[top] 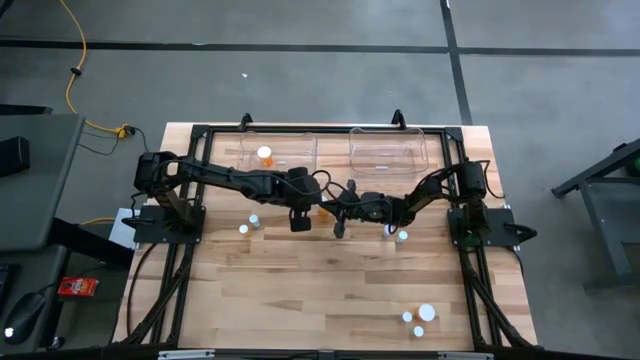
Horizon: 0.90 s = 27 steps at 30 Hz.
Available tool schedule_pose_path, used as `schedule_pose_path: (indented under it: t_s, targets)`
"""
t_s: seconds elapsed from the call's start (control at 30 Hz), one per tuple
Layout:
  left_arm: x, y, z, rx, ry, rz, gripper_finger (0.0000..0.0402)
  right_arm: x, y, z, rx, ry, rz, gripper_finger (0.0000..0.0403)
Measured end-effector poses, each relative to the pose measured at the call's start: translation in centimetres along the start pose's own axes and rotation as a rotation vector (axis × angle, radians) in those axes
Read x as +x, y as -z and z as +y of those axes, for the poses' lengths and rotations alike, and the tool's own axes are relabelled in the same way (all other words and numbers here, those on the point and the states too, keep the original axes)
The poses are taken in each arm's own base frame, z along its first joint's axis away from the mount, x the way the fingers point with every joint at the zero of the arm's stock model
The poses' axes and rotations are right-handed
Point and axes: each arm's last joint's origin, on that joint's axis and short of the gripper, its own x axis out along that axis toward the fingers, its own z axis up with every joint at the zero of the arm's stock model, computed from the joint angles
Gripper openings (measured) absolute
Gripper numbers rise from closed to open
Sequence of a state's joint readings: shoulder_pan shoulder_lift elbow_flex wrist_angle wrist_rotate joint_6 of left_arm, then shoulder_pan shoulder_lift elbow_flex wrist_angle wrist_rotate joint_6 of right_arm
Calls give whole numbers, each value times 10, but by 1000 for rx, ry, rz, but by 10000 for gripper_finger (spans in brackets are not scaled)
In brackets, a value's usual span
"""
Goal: Pick and place medicine bottles into bin by pill shape (circle, oval)
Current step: Put the top orange capsule bottle into the left transparent bin
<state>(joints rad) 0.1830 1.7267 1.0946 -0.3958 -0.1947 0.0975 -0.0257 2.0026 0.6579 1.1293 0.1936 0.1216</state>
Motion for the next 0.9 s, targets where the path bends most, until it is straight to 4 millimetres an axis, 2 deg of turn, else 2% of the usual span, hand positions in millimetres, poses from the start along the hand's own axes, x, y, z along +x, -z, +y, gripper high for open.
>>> schedule_pose_path:
  t_s: [0.9]
  targets:
    - [-1, -4, 0, -14, 13, -35, 0, -1, -6, -1, -44, 41, -20, 0]
